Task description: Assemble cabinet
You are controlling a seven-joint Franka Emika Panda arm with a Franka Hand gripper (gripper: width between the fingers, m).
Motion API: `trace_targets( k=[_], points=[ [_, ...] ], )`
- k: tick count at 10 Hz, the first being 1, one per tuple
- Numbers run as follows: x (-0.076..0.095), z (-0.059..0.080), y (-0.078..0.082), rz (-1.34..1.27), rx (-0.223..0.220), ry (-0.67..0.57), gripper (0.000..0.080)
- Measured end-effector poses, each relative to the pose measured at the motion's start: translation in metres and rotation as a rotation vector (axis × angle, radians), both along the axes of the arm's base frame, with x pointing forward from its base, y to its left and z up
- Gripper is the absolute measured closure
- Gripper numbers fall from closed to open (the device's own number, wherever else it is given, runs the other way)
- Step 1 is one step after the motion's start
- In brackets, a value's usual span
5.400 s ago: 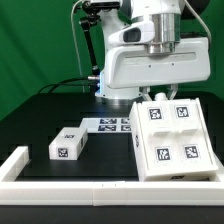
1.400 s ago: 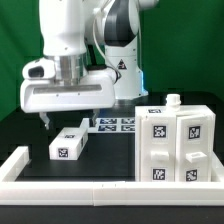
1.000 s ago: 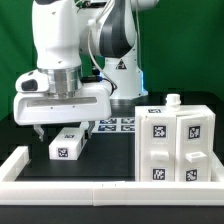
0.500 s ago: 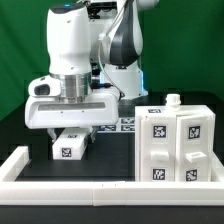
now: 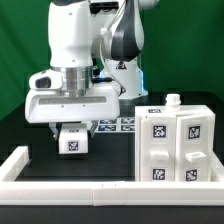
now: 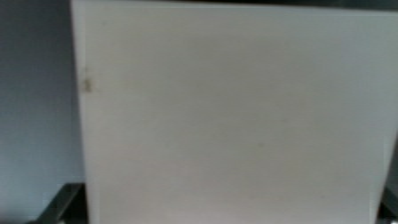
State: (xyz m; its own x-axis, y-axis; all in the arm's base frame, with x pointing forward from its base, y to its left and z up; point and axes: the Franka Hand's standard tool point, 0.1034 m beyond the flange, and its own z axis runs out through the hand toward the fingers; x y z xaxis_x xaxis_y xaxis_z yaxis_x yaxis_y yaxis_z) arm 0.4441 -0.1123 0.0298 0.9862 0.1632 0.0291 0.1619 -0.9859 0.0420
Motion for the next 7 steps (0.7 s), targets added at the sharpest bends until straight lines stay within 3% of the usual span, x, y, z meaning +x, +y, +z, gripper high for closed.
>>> trace_targets(
  k=[2, 4, 7],
  points=[
    [0.019, 0.048, 0.038, 0.017, 0.022, -0.03, 0.0241],
    [0.036, 0.082, 0.07, -0.037, 0.043, -0.023, 0.024],
    [0.085, 0.128, 0.112, -0.117, 0.05, -0.006, 0.0239]
  ],
)
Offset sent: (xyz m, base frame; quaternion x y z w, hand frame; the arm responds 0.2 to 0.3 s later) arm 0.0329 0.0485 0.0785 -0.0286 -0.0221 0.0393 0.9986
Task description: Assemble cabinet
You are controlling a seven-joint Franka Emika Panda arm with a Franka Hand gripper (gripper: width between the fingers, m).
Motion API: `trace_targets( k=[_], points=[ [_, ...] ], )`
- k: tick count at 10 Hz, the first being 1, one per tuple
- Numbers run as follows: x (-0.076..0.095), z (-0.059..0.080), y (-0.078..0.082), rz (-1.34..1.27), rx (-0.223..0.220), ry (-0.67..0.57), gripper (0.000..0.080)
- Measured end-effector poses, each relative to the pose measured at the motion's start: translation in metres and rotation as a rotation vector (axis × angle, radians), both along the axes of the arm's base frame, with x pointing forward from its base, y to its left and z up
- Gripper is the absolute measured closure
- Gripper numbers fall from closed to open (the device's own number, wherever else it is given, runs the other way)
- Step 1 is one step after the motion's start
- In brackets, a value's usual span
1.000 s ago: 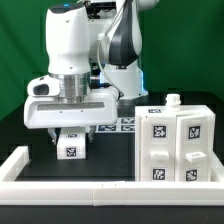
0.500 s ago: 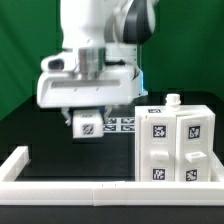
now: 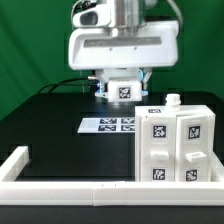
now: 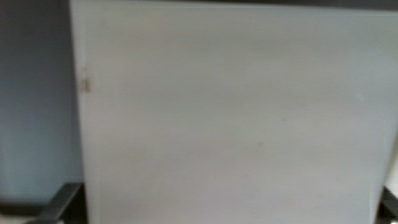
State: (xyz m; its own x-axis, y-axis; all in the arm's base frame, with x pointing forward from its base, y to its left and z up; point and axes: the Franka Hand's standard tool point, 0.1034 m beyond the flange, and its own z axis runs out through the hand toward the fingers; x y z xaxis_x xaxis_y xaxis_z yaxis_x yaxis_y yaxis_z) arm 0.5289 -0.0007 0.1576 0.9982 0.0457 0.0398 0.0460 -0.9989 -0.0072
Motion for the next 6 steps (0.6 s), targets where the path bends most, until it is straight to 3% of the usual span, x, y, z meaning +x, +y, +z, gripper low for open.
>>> trace_targets(
  k=[1, 6],
  points=[
    [0.0088, 0.0056, 0.002, 0.006, 0.0, -0.009, 0.0239],
    [0.0082, 0.0037, 0.0033, 0.01, 0.0, -0.003, 0.0239]
  ],
)
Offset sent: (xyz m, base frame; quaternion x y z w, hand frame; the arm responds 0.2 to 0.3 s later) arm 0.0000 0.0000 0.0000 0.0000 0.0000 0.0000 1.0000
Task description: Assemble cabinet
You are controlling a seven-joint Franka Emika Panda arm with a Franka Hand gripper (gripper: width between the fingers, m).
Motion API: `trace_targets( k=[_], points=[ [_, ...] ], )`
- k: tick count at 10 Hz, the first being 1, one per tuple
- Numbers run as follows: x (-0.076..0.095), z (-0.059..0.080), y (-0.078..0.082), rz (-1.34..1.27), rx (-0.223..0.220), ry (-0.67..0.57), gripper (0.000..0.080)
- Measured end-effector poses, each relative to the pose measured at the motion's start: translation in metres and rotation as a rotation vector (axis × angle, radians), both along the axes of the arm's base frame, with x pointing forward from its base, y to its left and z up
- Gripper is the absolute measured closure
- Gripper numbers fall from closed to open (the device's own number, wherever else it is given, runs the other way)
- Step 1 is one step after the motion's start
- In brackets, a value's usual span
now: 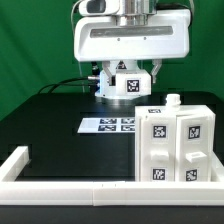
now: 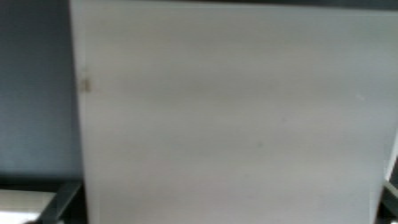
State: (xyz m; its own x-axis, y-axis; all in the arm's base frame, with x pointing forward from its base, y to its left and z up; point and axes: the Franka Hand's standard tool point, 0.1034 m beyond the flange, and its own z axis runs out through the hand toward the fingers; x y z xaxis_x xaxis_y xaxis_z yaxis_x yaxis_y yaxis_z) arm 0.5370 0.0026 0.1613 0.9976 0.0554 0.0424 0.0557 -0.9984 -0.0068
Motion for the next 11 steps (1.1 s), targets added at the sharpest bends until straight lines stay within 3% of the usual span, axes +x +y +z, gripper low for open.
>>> trace_targets(
  k=[4, 9, 11],
  points=[
    [0.048, 0.02, 0.024, 0.005, 0.002, -0.034, 0.0239],
    [0.048, 0.011, 0.028, 0.051, 0.0, -0.024, 0.0239],
    [0.068, 0.01, 0.046, 0.074, 0.002, -0.012, 0.0239]
  ],
)
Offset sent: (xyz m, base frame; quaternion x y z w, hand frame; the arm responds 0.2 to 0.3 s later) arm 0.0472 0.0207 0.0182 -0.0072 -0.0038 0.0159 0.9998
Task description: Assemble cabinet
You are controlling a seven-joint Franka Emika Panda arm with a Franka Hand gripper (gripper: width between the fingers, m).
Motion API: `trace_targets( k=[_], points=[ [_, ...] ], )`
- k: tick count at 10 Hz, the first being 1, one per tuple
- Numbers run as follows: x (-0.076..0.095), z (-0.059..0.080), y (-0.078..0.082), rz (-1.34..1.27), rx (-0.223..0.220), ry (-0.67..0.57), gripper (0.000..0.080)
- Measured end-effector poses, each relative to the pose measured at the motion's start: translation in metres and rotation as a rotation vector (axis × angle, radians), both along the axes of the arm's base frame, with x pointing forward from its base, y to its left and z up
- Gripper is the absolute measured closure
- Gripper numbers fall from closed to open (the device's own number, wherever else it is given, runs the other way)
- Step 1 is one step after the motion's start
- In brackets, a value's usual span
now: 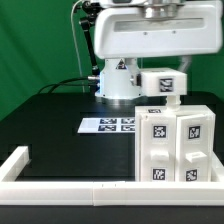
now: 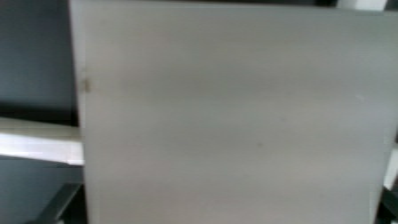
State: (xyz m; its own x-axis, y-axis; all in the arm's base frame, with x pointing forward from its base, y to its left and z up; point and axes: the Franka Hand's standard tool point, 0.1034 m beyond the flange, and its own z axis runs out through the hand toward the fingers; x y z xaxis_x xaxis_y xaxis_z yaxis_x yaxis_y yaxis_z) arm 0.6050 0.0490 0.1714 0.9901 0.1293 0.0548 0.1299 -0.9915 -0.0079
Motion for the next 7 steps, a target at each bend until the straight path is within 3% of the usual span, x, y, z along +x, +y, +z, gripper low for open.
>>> trace_targets(
  k=[3, 7],
  points=[
    [0.0132, -0.0056, 0.0093, 0.011, 0.001, -0.004, 0.0239],
    [0.0136, -0.0054, 0.0141, 0.013, 0.001, -0.011, 0.0239]
  ],
)
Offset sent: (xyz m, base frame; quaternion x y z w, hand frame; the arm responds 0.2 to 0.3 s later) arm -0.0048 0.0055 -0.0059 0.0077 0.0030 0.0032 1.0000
